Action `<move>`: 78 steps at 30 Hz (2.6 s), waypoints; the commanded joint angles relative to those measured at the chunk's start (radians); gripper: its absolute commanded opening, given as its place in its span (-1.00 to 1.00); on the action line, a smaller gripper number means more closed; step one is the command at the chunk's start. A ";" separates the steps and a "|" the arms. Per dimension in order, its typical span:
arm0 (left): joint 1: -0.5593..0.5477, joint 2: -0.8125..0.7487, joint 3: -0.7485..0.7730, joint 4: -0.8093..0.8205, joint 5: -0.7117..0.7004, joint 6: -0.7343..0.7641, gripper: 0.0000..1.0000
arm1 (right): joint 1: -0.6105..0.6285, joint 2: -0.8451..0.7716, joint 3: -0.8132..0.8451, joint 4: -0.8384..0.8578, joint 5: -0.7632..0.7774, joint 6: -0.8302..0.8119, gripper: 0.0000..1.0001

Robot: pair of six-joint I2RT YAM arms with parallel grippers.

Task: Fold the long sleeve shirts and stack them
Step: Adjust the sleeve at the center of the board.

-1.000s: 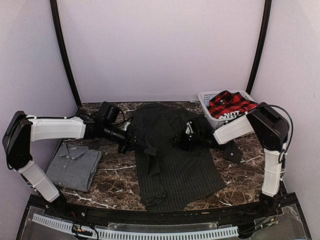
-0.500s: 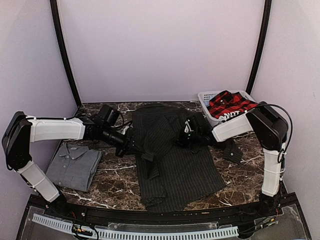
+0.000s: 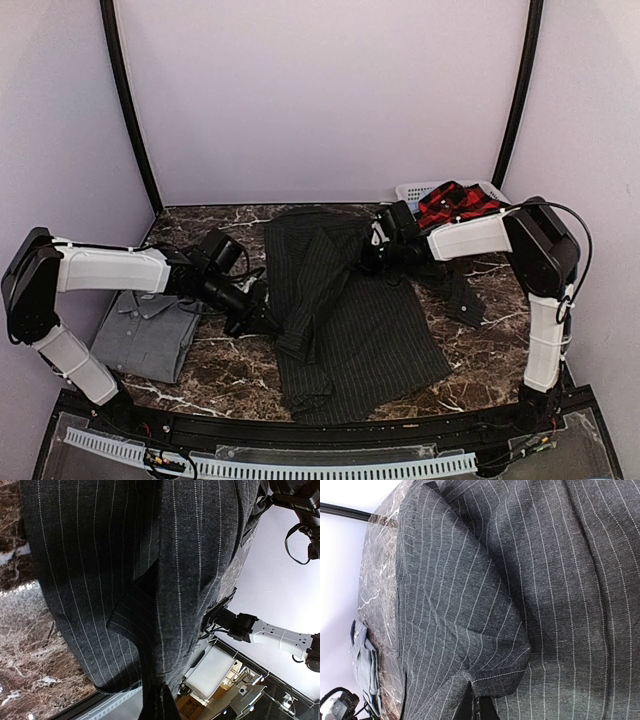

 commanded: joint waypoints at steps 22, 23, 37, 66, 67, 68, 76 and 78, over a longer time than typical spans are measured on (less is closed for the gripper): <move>0.037 0.042 -0.019 0.018 -0.029 0.038 -1.00 | 0.142 -0.237 -0.086 -0.252 0.100 -0.227 -0.01; 0.054 0.045 -0.020 0.021 -0.029 0.041 -1.00 | 0.168 -0.254 -0.098 -0.255 0.106 -0.232 -0.01; 0.111 0.170 0.044 0.053 -0.008 0.110 -1.00 | 0.513 -0.242 -0.045 -0.332 0.258 -0.365 0.10; 0.129 0.176 0.041 0.063 0.019 0.150 -1.00 | 0.669 0.016 0.166 -0.476 0.592 -0.389 -0.24; 0.128 0.174 0.041 0.061 0.019 0.151 -1.00 | 0.669 0.012 0.167 -0.482 0.598 -0.391 -0.35; 0.129 0.171 0.041 0.057 0.020 0.154 -1.00 | 0.669 0.008 0.167 -0.487 0.600 -0.395 -0.44; 0.118 0.128 0.011 0.054 0.044 0.151 -1.00 | 0.667 -0.040 0.177 -0.539 0.538 -0.471 -1.00; 0.103 0.111 -0.002 0.056 0.048 0.143 -1.00 | 0.668 -0.057 0.170 -0.553 0.505 -0.498 -1.00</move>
